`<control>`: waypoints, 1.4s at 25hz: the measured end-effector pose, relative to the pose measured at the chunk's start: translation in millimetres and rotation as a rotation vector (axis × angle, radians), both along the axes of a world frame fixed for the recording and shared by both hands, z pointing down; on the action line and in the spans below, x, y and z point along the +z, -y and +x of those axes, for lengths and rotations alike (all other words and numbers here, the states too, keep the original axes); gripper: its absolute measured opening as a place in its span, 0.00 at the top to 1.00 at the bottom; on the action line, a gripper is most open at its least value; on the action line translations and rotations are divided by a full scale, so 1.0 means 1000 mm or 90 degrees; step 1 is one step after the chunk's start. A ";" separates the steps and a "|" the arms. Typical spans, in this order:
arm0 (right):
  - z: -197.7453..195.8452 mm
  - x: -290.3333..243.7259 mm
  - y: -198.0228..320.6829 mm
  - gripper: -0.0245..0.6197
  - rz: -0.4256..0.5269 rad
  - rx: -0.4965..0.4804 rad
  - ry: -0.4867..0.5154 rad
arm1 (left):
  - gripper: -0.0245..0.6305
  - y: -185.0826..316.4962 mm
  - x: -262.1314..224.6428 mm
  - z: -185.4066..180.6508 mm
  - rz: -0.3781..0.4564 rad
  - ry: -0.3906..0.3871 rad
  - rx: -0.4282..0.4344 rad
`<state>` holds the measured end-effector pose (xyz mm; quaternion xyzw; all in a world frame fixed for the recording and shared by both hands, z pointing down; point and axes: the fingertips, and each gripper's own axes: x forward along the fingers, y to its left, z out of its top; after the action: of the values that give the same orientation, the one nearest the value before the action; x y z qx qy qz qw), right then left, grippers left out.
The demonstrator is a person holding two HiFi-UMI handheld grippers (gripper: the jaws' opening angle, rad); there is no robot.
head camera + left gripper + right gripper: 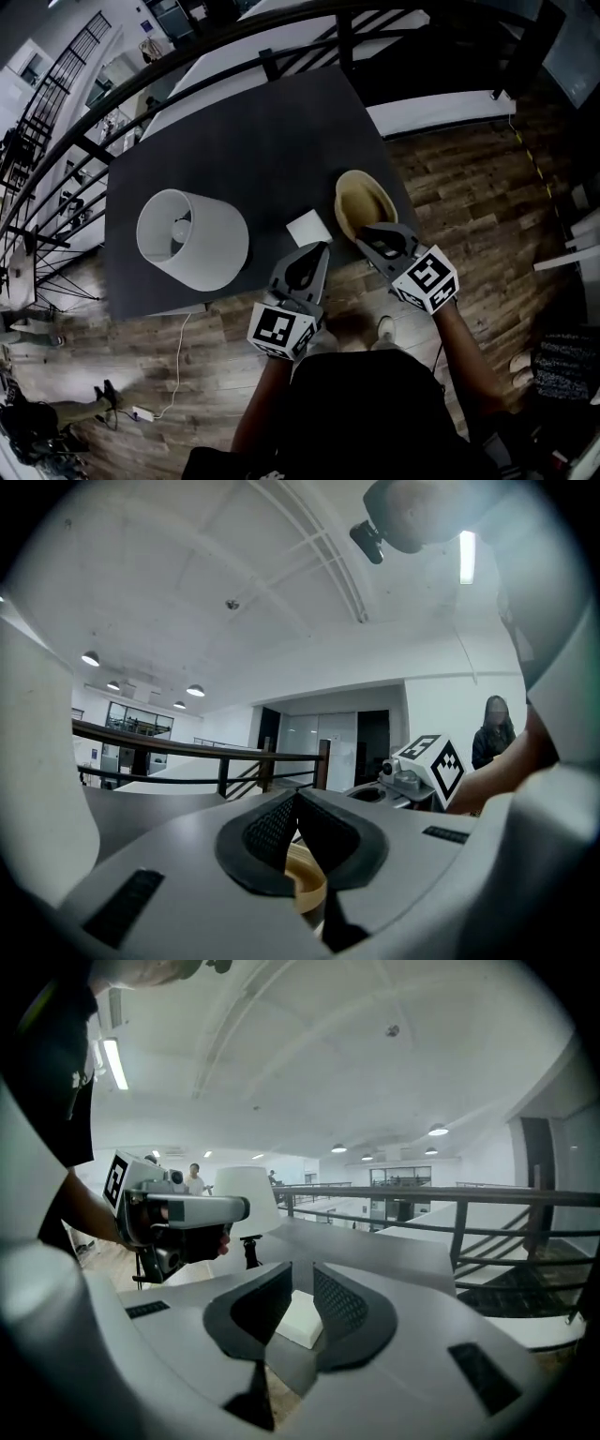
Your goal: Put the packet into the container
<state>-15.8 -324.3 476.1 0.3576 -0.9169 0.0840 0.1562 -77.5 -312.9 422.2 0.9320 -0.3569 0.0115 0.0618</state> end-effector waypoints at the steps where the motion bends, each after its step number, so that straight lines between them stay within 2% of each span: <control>1: -0.006 0.002 0.004 0.87 -0.004 -0.019 -0.013 | 0.95 0.002 0.000 -0.004 -0.001 -0.003 -0.006; 3: -0.020 0.010 0.011 0.80 -0.012 -0.063 -0.049 | 0.95 0.005 0.002 -0.014 -0.003 -0.006 -0.016; 9: -0.064 0.043 0.032 0.60 -0.046 -0.240 -0.214 | 0.95 0.012 0.011 -0.040 -0.013 -0.009 -0.045; 13: -0.083 0.076 0.047 0.39 -0.066 -0.351 -0.341 | 0.95 0.023 0.007 -0.054 -0.014 -0.011 -0.068; 16: -0.095 0.104 0.050 0.31 -0.079 -0.433 -0.437 | 0.95 0.026 0.007 -0.064 -0.010 -0.003 -0.078; 21: -0.113 0.146 0.053 0.27 -0.094 -0.520 -0.543 | 0.95 0.026 0.012 -0.086 -0.016 0.011 -0.098; 28: -0.116 0.185 0.060 0.27 -0.107 -0.574 -0.643 | 0.95 0.022 0.019 -0.111 -0.031 0.023 -0.127; 31: -0.117 0.197 0.062 0.27 -0.117 -0.580 -0.665 | 0.95 0.020 0.022 -0.121 -0.034 0.026 -0.138; 35: -0.119 0.212 0.065 0.27 -0.129 -0.577 -0.664 | 0.95 0.019 0.029 -0.127 -0.043 0.032 -0.140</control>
<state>-134.5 -389.4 688.4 -0.0830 -0.7686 -0.0871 0.6283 -204.7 -331.9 451.4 0.8841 -0.4577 0.0396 0.0852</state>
